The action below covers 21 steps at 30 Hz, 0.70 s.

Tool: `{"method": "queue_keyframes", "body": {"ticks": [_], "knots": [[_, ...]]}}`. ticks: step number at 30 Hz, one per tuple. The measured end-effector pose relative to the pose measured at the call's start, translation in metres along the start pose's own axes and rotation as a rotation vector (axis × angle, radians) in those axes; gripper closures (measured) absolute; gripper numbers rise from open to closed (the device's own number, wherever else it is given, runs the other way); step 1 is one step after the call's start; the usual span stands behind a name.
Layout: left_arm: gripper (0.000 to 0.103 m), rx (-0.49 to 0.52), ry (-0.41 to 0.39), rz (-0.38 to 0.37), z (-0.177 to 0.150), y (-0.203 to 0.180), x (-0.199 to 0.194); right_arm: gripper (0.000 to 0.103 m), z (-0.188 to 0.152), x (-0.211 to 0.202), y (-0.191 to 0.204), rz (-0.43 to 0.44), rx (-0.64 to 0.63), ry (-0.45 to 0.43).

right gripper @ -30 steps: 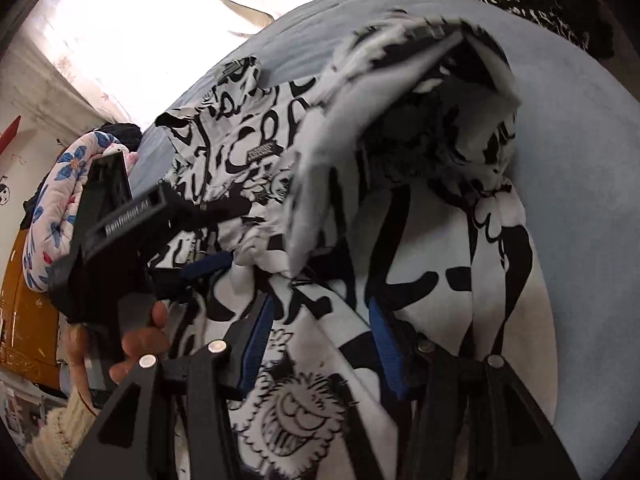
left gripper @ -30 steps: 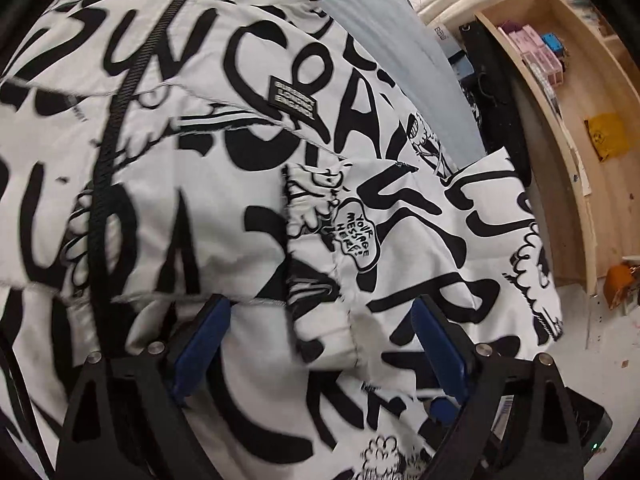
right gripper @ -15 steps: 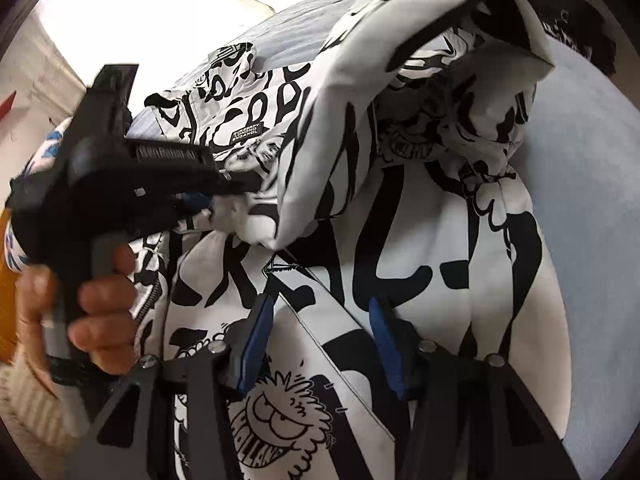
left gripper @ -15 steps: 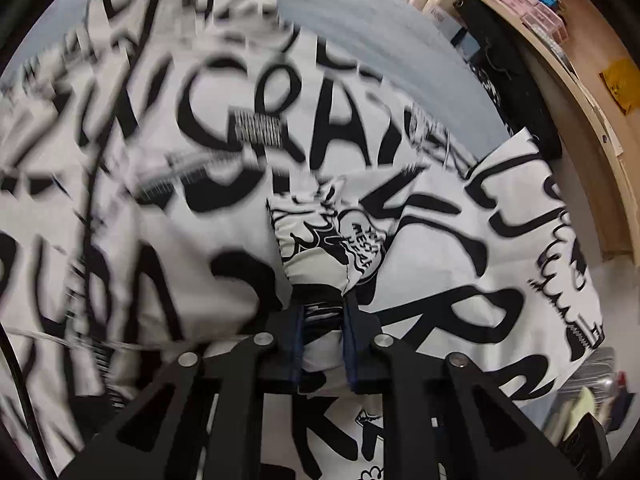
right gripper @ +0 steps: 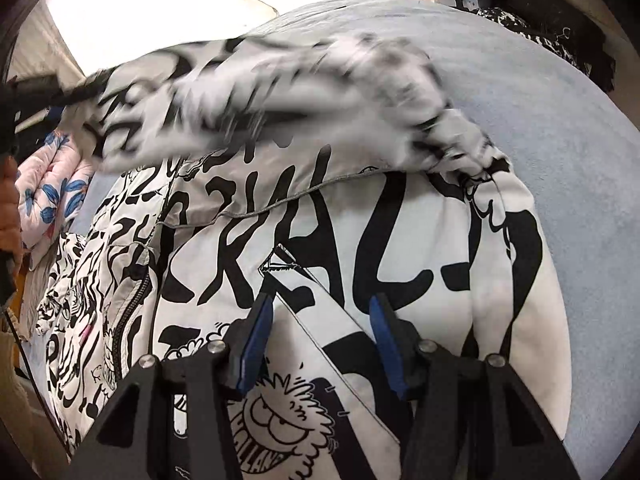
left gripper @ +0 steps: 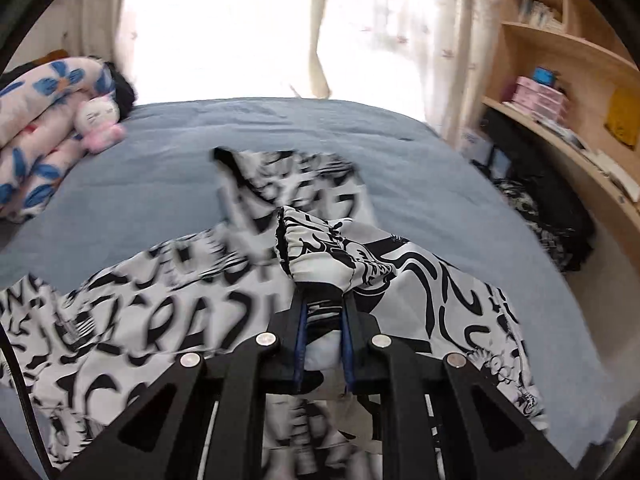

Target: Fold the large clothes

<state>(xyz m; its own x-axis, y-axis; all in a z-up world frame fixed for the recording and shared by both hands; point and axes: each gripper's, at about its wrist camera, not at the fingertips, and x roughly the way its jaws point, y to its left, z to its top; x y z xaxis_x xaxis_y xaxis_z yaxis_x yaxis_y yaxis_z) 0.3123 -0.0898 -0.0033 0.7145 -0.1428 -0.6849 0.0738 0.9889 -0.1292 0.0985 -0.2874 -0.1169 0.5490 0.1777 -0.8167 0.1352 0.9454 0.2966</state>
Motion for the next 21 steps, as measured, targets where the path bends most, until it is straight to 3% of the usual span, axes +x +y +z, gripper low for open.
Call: {"method": "queue_keyframes", "body": {"ticks": [5,7,9,10,12,14,18,21], "knots": [[0.088,-0.053,0.145,0.067,-0.047,0.07,0.028,0.048,0.0,0.005,0.009,-0.028,-0.032,0.009],[0.081,-0.081,0.24,0.072,-0.072,0.088,0.047,0.046,0.0,0.007,0.012,-0.035,-0.045,0.012],[0.066,-0.111,0.294,0.05,-0.092,0.102,0.052,0.043,0.001,0.007,0.013,-0.035,-0.05,0.017],[0.063,-0.126,0.298,0.028,-0.098,0.106,0.053,0.043,0.001,0.008,0.015,-0.036,-0.048,0.021],[0.045,-0.15,0.31,-0.003,-0.102,0.108,0.051,0.043,0.005,0.006,0.015,-0.033,-0.038,0.041],[0.038,-0.155,0.315,-0.026,-0.096,0.109,0.053,0.043,0.012,-0.004,0.011,-0.003,-0.014,0.053],[0.037,-0.157,0.312,-0.067,-0.089,0.112,0.064,0.043,0.037,-0.038,-0.005,0.029,0.052,-0.014],[0.037,-0.173,0.333,-0.082,-0.087,0.12,0.074,0.041,0.058,-0.058,-0.02,-0.063,0.052,-0.074]]}}
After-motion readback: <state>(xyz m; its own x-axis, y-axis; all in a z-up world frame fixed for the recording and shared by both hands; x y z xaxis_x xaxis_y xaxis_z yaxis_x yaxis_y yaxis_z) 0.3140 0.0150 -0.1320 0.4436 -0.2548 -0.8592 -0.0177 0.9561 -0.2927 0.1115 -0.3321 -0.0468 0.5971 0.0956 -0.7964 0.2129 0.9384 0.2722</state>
